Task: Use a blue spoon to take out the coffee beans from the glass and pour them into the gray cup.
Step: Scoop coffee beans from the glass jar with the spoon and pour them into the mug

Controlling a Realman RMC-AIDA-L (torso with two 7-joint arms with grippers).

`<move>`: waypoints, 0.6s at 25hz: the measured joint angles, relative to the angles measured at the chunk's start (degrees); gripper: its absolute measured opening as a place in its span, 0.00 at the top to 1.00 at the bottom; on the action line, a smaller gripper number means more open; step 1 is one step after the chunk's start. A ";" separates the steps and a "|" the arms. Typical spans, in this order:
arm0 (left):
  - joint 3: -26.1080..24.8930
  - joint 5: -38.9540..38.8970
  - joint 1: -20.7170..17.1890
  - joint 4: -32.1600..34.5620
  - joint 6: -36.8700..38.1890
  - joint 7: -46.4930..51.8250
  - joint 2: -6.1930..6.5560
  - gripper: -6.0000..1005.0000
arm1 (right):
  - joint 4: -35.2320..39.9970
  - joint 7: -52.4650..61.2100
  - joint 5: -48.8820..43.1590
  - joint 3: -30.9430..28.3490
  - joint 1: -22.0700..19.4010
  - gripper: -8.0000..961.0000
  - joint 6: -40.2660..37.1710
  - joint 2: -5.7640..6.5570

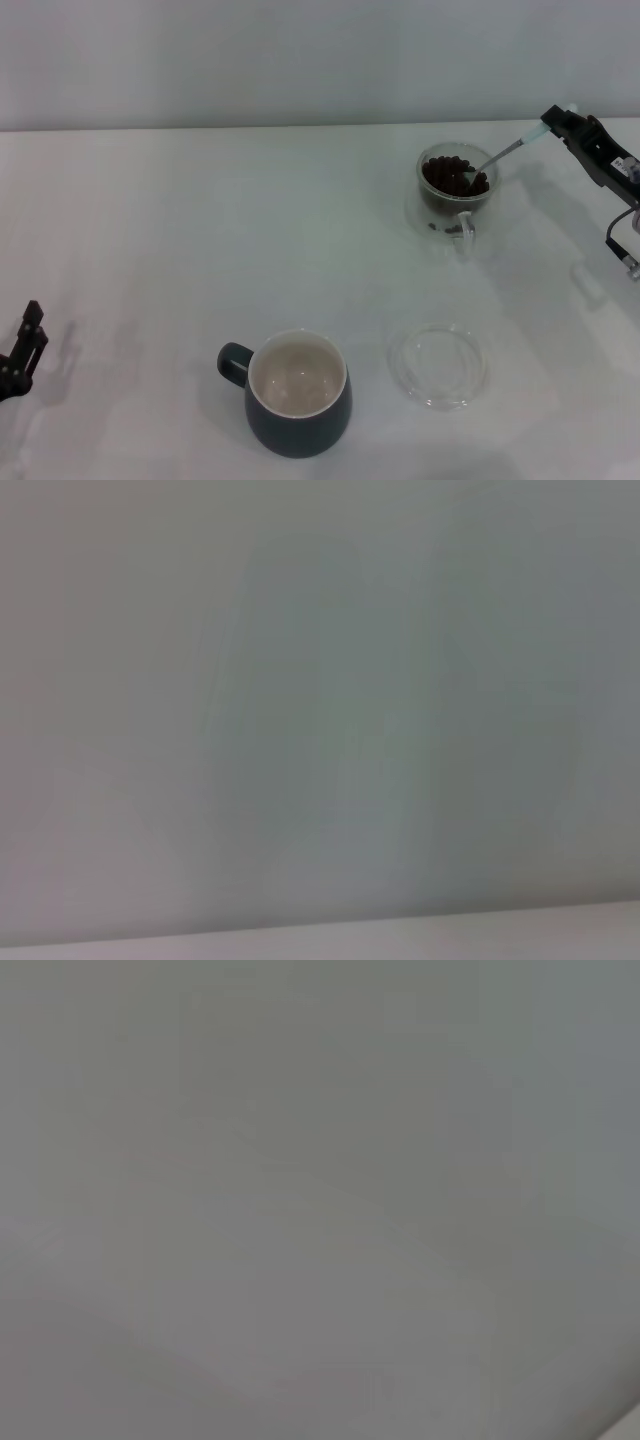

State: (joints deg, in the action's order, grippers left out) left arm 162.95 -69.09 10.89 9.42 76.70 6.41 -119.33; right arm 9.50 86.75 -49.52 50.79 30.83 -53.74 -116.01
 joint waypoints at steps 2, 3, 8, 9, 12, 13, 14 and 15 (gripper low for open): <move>0.00 -0.28 0.07 -0.02 -0.26 0.00 0.05 0.35 | -0.30 1.91 0.08 -0.20 0.14 0.84 0.22 -0.01; 0.00 -0.30 0.07 -0.02 -0.39 0.00 0.05 0.35 | -0.38 2.59 0.10 -0.21 0.17 0.84 0.28 -0.01; 0.00 -0.42 0.23 -0.10 -0.50 0.00 0.06 0.35 | -0.49 4.08 1.88 -0.24 0.03 0.84 0.32 0.02; 0.00 -0.44 0.25 -0.10 -0.51 0.00 0.08 0.35 | -0.60 4.09 2.68 -0.25 -0.08 0.84 0.29 0.00; 0.00 -0.51 0.27 -0.10 -0.51 0.00 0.14 0.35 | -1.49 4.21 5.21 -0.25 -0.21 0.84 0.03 -0.01; 0.00 -0.69 0.27 -0.11 -0.51 0.00 0.16 0.35 | -1.76 4.42 5.77 -0.25 -0.22 0.84 -0.04 0.00; 0.00 -0.85 0.27 -0.11 -0.51 0.00 0.16 0.35 | -1.95 4.85 6.25 -0.24 -0.26 0.84 -0.09 0.03; 0.00 -1.04 0.27 -0.11 -0.51 -0.01 0.16 0.35 | -2.02 5.52 6.47 -0.15 -0.33 0.84 -0.23 0.05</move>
State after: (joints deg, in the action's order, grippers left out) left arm 162.95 -70.13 11.16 9.31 76.19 6.40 -119.17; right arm 7.48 92.26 -43.05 50.65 30.50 -53.97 -115.96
